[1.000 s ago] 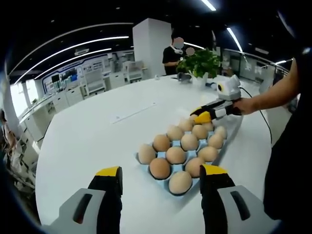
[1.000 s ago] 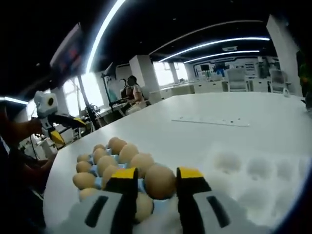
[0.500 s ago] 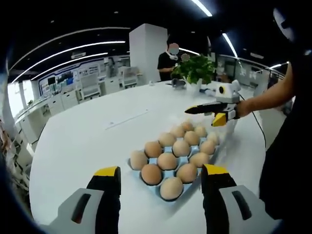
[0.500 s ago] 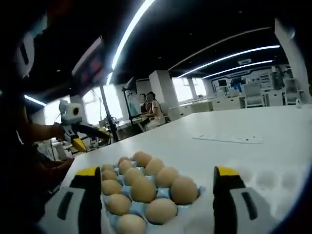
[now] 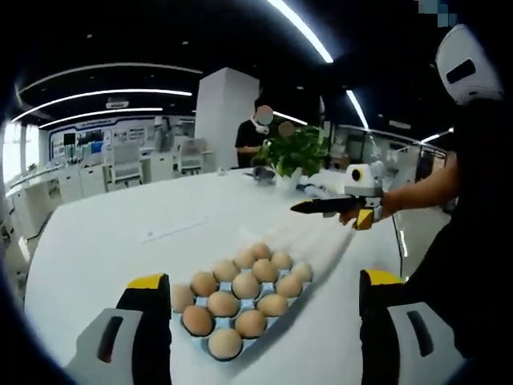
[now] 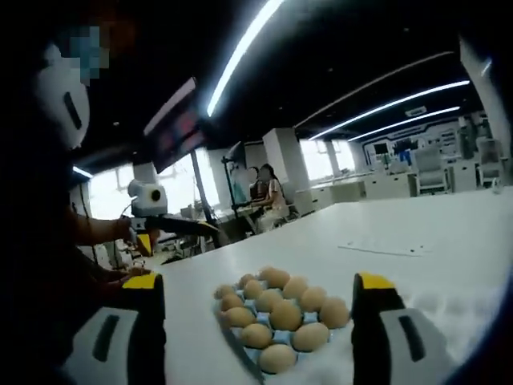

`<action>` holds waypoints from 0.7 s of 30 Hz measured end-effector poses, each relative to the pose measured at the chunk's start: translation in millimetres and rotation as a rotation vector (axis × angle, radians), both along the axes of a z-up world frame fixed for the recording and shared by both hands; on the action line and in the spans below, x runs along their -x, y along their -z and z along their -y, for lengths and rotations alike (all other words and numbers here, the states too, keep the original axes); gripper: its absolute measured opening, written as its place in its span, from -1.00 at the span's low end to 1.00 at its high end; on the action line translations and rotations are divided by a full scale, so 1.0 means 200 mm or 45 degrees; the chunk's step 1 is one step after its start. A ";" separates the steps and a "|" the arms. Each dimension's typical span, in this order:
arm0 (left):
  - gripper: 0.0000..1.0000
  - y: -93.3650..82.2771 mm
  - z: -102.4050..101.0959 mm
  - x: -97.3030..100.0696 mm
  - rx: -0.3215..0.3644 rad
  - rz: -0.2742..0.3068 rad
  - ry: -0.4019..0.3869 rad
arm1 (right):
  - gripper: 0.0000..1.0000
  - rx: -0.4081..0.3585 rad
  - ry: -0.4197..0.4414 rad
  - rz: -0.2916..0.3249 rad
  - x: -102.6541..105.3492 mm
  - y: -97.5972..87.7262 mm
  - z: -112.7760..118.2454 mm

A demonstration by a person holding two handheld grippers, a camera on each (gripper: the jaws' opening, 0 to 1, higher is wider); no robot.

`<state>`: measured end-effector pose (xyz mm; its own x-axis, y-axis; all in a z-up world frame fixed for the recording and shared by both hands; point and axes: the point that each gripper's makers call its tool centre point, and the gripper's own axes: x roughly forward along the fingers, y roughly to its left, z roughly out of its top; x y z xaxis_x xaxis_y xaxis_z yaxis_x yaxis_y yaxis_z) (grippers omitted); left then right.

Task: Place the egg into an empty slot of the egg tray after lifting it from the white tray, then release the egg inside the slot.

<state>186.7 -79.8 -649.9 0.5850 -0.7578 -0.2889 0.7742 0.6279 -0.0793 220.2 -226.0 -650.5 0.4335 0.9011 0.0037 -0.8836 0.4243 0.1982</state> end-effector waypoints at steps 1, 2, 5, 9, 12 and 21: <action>1.00 -0.02 0.01 0.02 0.007 0.015 0.005 | 1.00 -0.007 0.003 0.008 0.02 -0.03 0.01; 1.00 -0.03 0.03 0.04 0.011 0.027 0.015 | 1.00 -0.011 0.004 0.011 0.04 -0.04 0.02; 1.00 -0.08 0.07 0.11 0.024 0.061 0.047 | 1.00 0.002 0.000 0.077 0.18 -0.15 0.04; 0.99 -0.13 0.11 0.22 0.024 0.099 0.086 | 0.99 0.013 -0.010 0.101 0.32 -0.19 0.05; 0.97 -0.16 0.15 0.28 0.017 0.116 0.092 | 0.99 0.025 -0.040 0.113 0.40 -0.20 0.06; 0.93 -0.24 0.26 0.37 0.007 0.189 0.004 | 0.97 -0.017 -0.107 0.153 0.44 -0.26 0.18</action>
